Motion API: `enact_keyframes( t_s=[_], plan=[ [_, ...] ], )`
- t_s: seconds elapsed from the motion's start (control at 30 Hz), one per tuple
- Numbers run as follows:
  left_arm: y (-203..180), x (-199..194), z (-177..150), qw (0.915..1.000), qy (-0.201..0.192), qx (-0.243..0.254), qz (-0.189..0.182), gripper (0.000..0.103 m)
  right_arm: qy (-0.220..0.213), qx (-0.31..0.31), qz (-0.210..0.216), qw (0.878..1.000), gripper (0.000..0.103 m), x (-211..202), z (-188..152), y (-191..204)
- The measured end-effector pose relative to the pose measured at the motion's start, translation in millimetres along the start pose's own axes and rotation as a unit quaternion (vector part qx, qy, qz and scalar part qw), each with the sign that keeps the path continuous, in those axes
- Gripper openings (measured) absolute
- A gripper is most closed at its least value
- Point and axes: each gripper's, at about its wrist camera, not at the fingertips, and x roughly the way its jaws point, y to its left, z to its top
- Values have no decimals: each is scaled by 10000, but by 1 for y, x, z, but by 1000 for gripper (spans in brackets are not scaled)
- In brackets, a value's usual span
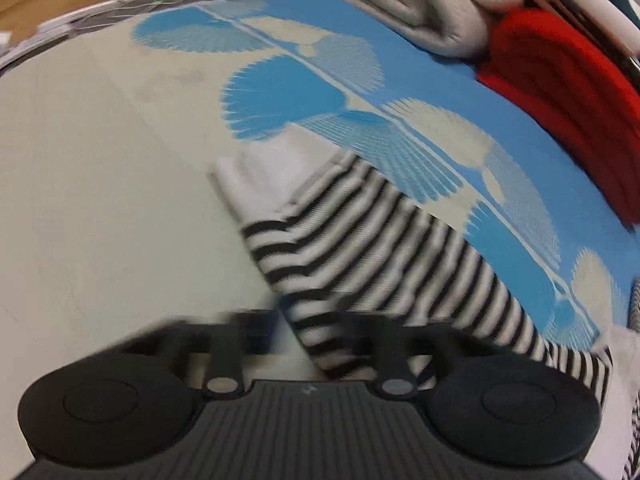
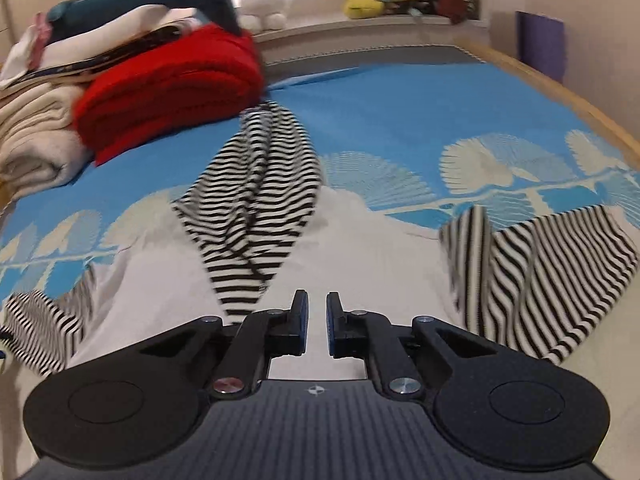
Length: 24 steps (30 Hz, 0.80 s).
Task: Fold small clothes
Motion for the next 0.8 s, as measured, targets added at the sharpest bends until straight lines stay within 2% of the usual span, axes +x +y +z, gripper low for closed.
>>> enact_keyframes(
  t_s=[0.03,0.1,0.13,0.17,0.23,0.33,0.4,0.43,0.47,0.5,0.53,0.57,0.6,0.7,0.77,0.8],
  plan=[
    [-4,-7,-2,10000,-53,-14,-55,4,-17,143,-169,9998,10,3,2,-6],
    [-24,-29,0,9988,-447,169,-133,4,-28,239,-245,9994,10,3,2,-10],
    [-38,-44,-1,9967,-683,346,-269,4,-83,461,-457,9979,10,1,3,-21],
    [-58,-64,-5,9923,-918,620,-552,4,-83,461,-457,9979,10,1,3,-21],
    [-96,-97,-21,9792,-1178,1159,-1174,4,-249,765,-765,9938,10,-6,5,-34],
    [-164,-153,-70,9399,-1181,2069,-2444,4,-357,941,-894,9909,10,-11,5,-42],
    [-209,-186,-119,9001,-919,2815,-3195,5,-484,1078,-1010,9878,10,-15,5,-49],
    [-223,-195,-139,8833,-693,3085,-3461,6,-533,1137,-1074,9862,10,-16,4,-52],
    [-238,-203,-161,8643,-282,3341,-3749,10,-536,1177,-1104,9854,10,-16,4,-54],
    [-249,-208,-182,8458,203,3549,-3978,20,-509,1225,-1098,9851,10,-15,3,-56],
    [-256,-211,-197,8387,487,3681,-3983,26,-467,1281,-1067,9849,10,-13,3,-59],
    [-260,-215,-208,8394,599,3806,-3832,26,-427,1344,-1044,9845,10,-12,3,-61],
    [-262,-219,-213,8481,655,3865,-3564,26,-382,1415,-1023,9839,10,-10,2,-64],
    [-254,-218,-193,8878,890,3487,-2868,28,-220,1653,-973,9812,10,-4,-1,-71],
    [-241,-212,-173,9152,768,3042,-2527,34,-13,1824,-790,9800,10,3,-4,-75],
    [-236,-207,-163,9241,639,2881,-2428,38,90,1899,-660,9795,10,7,-6,-75]
  ],
)
